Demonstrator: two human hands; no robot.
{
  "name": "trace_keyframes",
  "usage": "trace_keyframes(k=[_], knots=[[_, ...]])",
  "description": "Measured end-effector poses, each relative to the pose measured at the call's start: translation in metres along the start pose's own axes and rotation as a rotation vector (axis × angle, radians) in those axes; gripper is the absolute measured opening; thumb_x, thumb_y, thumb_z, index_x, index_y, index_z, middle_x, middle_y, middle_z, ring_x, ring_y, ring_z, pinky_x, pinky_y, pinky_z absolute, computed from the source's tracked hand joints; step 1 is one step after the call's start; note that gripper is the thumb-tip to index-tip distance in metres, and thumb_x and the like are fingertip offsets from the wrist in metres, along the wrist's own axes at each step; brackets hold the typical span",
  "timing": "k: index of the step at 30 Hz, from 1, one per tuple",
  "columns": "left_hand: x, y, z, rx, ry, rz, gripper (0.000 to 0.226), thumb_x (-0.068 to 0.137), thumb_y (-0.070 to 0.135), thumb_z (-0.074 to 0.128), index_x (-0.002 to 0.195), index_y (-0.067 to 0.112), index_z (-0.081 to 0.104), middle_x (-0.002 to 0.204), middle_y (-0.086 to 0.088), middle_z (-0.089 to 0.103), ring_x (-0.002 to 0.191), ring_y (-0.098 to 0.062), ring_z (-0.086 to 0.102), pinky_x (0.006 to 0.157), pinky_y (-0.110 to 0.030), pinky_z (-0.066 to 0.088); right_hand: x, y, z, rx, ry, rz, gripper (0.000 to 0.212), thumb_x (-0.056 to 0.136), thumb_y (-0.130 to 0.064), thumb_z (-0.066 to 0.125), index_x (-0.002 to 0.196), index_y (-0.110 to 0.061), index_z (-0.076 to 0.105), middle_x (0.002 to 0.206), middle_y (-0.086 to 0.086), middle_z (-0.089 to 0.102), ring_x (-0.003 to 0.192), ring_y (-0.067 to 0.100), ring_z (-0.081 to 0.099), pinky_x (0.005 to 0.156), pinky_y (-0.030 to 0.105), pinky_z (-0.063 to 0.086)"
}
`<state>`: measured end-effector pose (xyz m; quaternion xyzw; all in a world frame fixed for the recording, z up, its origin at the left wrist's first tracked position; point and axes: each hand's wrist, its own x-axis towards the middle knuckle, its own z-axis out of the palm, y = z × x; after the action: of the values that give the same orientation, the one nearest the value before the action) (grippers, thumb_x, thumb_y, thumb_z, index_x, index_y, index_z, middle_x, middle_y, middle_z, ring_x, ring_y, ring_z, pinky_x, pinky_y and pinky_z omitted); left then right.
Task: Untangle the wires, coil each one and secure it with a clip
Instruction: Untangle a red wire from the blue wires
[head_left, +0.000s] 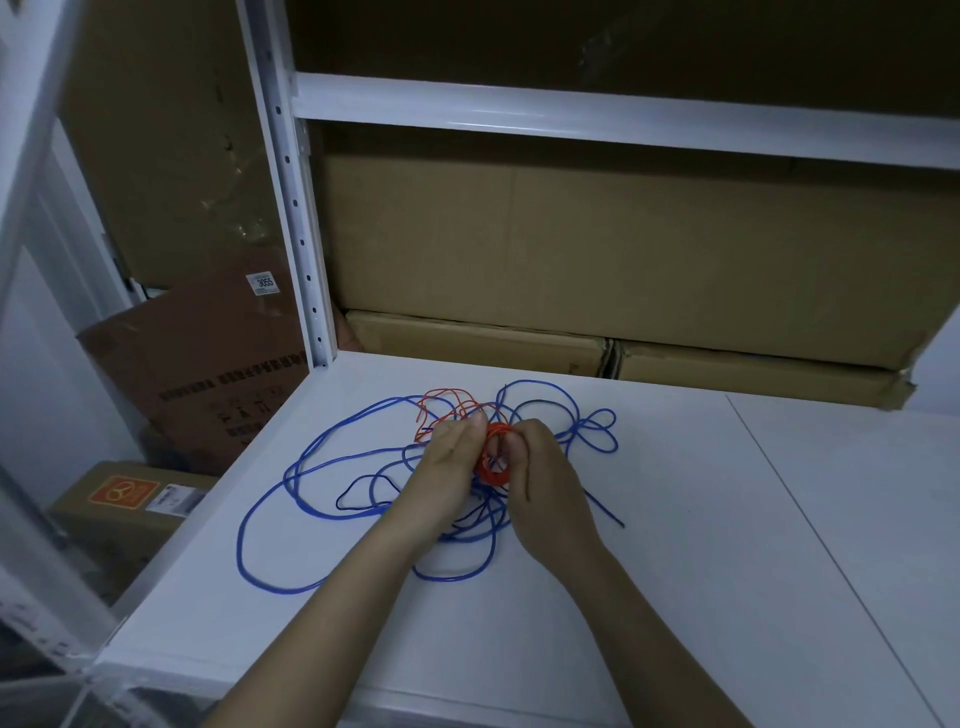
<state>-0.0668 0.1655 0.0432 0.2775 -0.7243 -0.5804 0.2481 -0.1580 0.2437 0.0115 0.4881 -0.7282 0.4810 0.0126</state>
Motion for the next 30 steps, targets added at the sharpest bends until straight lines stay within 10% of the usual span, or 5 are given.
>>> trace_keyframes(k=[6, 15, 24, 30], knots=[[-0.001, -0.005, -0.002, 0.197, 0.057, 0.220, 0.031, 0.104, 0.028, 0.031, 0.078, 0.028, 0.049, 0.075, 0.009, 0.052, 0.069, -0.001, 0.049, 0.064, -0.013, 0.037, 0.001, -0.007, 0.003, 0.028, -0.039, 0.076, 0.017, 0.103, -0.030, 0.027, 0.096, -0.025, 0.042, 0.078, -0.011, 0.054, 0.069, 0.002, 0.053, 0.060, 0.015, 0.038], [0.011, -0.013, 0.010, 0.406, -0.169, 0.258, 0.033, 0.103, 0.035, 0.028, 0.117, 0.016, 0.050, 0.096, 0.001, 0.061, 0.084, -0.014, 0.058, 0.078, -0.033, 0.045, -0.001, 0.018, -0.007, 0.119, -0.016, 0.186, 0.025, 0.101, -0.037, 0.027, 0.097, -0.023, 0.048, 0.080, -0.007, 0.059, 0.071, 0.009, 0.058, 0.067, 0.028, 0.046], [0.010, -0.003, 0.116, 0.132, -0.318, 0.194, 0.024, 0.104, 0.032, 0.030, 0.091, 0.028, 0.051, 0.069, 0.010, 0.055, 0.055, 0.001, 0.052, 0.055, -0.017, 0.043, -0.048, 0.058, -0.072, 0.208, 0.260, 0.365, 0.044, 0.096, -0.046, 0.021, 0.093, -0.017, 0.055, 0.059, -0.013, 0.054, 0.054, 0.008, 0.050, 0.054, 0.034, 0.042], [0.003, 0.013, 0.216, 0.209, -0.446, 0.252, 0.024, 0.103, 0.037, 0.028, 0.087, 0.030, 0.044, 0.075, 0.003, 0.057, 0.066, -0.008, 0.054, 0.076, -0.046, 0.050, -0.079, 0.109, -0.162, 0.237, 0.257, 0.436, 0.041, 0.105, -0.030, 0.024, 0.092, -0.004, 0.052, 0.063, 0.005, 0.052, 0.050, 0.007, 0.046, 0.052, 0.019, 0.039]])
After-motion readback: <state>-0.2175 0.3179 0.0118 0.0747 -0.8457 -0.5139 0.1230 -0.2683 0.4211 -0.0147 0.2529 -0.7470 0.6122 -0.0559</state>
